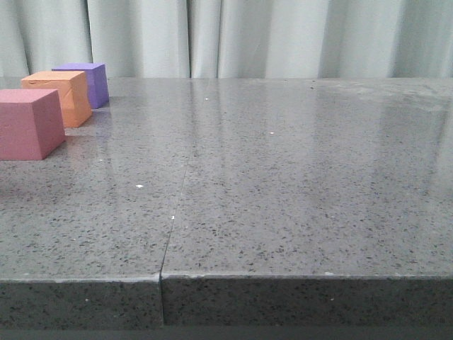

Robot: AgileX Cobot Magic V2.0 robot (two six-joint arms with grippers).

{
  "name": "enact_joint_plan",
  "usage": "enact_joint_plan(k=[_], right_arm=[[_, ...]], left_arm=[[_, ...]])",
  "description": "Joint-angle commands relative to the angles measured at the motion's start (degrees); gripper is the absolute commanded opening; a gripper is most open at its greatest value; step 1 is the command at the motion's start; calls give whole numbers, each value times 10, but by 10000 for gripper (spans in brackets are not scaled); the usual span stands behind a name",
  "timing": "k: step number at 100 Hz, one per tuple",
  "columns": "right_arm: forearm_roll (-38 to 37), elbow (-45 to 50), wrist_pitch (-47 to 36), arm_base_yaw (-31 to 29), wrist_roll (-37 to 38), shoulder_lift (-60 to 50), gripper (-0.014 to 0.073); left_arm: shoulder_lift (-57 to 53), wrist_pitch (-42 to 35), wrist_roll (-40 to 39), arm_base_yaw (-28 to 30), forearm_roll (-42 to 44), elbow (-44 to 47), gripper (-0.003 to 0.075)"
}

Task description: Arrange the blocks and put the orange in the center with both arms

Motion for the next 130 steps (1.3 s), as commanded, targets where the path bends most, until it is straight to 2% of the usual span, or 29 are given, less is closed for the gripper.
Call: enact_joint_plan(k=[1,26,46,103,120,130], right_arm=[[-3,-15,-36,-2,-5,-3,-57],[-3,-15,-36,-2,-5,-3,-57],[-3,-15,-36,-2,-5,-3,-57],[-3,-15,-36,-2,-5,-3,-57],[-3,-15,-36,-2,-5,-3,-57],[-3,-15,-36,-2,-5,-3,-57]], left_arm=[[-37,-45,-5,-3,4,9,-20],[-133,-65,-5,-3,2,108,-20],[-198,-130,-5,-3,2,184,-20],[-312,-134,-7,-3,-15,314,-20],[-335,-229,-7,-2,8,367,-20],[-365,-244,15,13,-1,400,-20]])
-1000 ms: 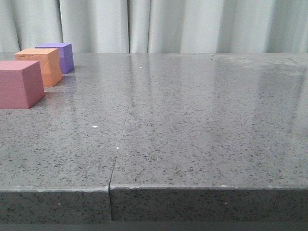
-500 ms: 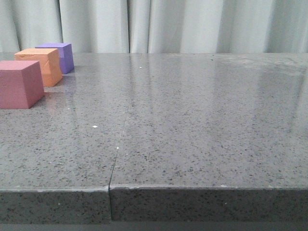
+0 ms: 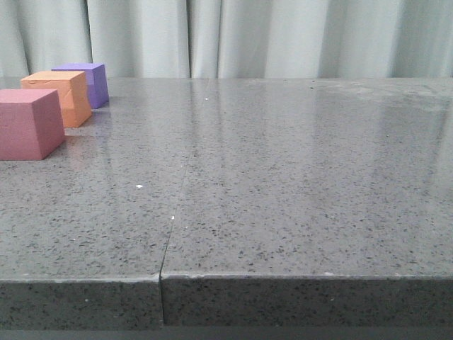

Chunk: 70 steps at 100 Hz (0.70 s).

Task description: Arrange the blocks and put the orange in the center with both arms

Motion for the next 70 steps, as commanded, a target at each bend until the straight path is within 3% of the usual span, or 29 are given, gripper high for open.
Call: enact_joint_plan(k=[1,9,22,33,46,60,70], right_arm=[[-3,-15,-36,-2,-5,-3,-57],[-3,-15,-36,-2,-5,-3,-57],[-3,-15,-36,-2,-5,-3,-57],[-3,-15,-36,-2,-5,-3,-57],[-3,-15,-36,-2,-5,-3,-57],[-3,-15,-35,-2,-5,-2,-57],[-3,-15,-35,-2,-5,-2,-57]], left_arm=[[-19,-68,19,14,-6,14,-20],[-40,-98,67,36,-41,49,-20],[-70,-203,81,87,-67,129,-20],[-109,-266,208,118,-157,173,-20],[-157,-270,219,133,-167,202,-20],[-157,-269,180,133,-164,227,-20],[-157,-215,180,132,-164,226,-20]])
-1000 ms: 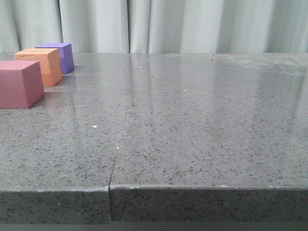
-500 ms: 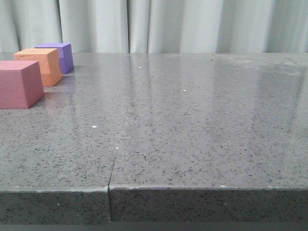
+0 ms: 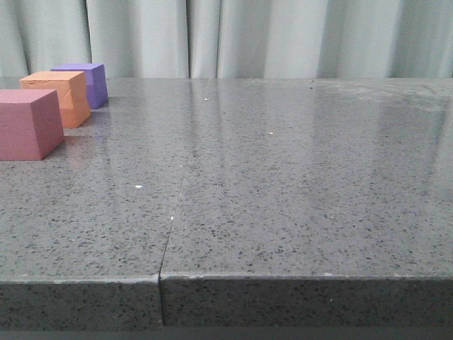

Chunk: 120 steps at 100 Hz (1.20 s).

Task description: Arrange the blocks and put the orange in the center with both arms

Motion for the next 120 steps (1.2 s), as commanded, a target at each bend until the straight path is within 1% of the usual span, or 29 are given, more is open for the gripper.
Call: enact_joint_plan(k=[1,16,97,104,120], right_arm=[[-3,-15,-35,-2,-5,-2,-57],[-3,-15,-34,-2,-5,-2,-57],[-3,-15,-34,-2,-5,-2,-57],[-5,-15,-34,9,-5,-2,-57],[2,-15,-35,10,-5,-2,-57]], left_arm=[[-19,-6,-9,0,-6,27,-20],[-19,25,-9,0,-8,27,-20],[-19,23,-9,0,-9,27,-20],[-19,23,-9,0,-9,27,-20],[-19,23,-9,0,-9,27,-20]])
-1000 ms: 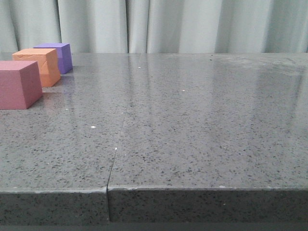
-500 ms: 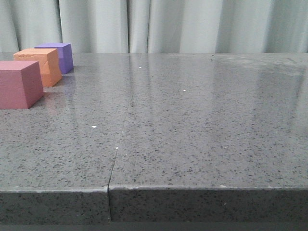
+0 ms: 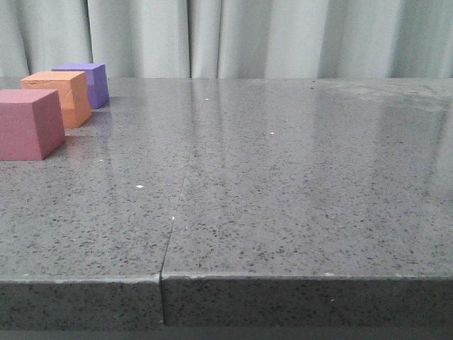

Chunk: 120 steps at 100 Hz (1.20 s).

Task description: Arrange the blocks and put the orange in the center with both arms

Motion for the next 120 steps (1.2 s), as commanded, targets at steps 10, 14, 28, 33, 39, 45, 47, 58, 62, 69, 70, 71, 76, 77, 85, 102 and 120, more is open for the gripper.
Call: enact_joint_plan(k=[10,14,28,33,39,45,47,58,62,69,70,71,76,77,85,102,120], right_arm=[[1,-15,-34,1,-5,3,-57],[-2,-15,-34,1,-5,5,-57],[-8,-13,-40,0,-5,12,-57],[-8,-7,-45,0,-5,12,-57],[-8,3,-50,0,-5,12,-57],[-8,11,-62,0,-5,12,-57],[-8,14,-67,0,-5,12,-57],[-9,31,-91,0,-5,-2,-57],[-14,41,-104,-4,-5,-7,-57],[-22,59,-129,-18,-5,-18,-57],[-23,61,-131,-20,-5,-21,-57],[-23,63,-133,-23,-5,-22,-57],[-29,77,-149,-34,-5,-33,-57],[-31,79,-151,-36,-5,-36,-57],[-55,102,-178,-53,-5,-55,-57],[-64,164,-244,-99,-5,-108,-57],[-82,228,-302,-161,-5,-175,-57]], left_arm=[[-19,-40,-5,0,-6,27,-20],[-19,-40,-5,0,-6,27,-20],[-19,-40,-5,0,-6,27,-20],[-19,-40,-5,0,-6,27,-20],[-19,-40,-5,0,-6,27,-20],[-19,-40,-5,0,-6,27,-20],[-19,-40,-5,0,-6,27,-20],[-19,-40,-5,0,-6,27,-20],[-19,-40,-5,0,-6,27,-20],[-19,-40,-5,0,-6,27,-20],[-19,-40,-5,0,-6,27,-20],[-19,-40,-5,0,-6,27,-20],[-19,-40,-5,0,-6,27,-20],[-19,-40,-5,0,-6,27,-20],[-19,-40,-5,0,-6,27,-20],[-19,-40,-5,0,-6,27,-20],[-19,-40,-5,0,-6,27,-20]])
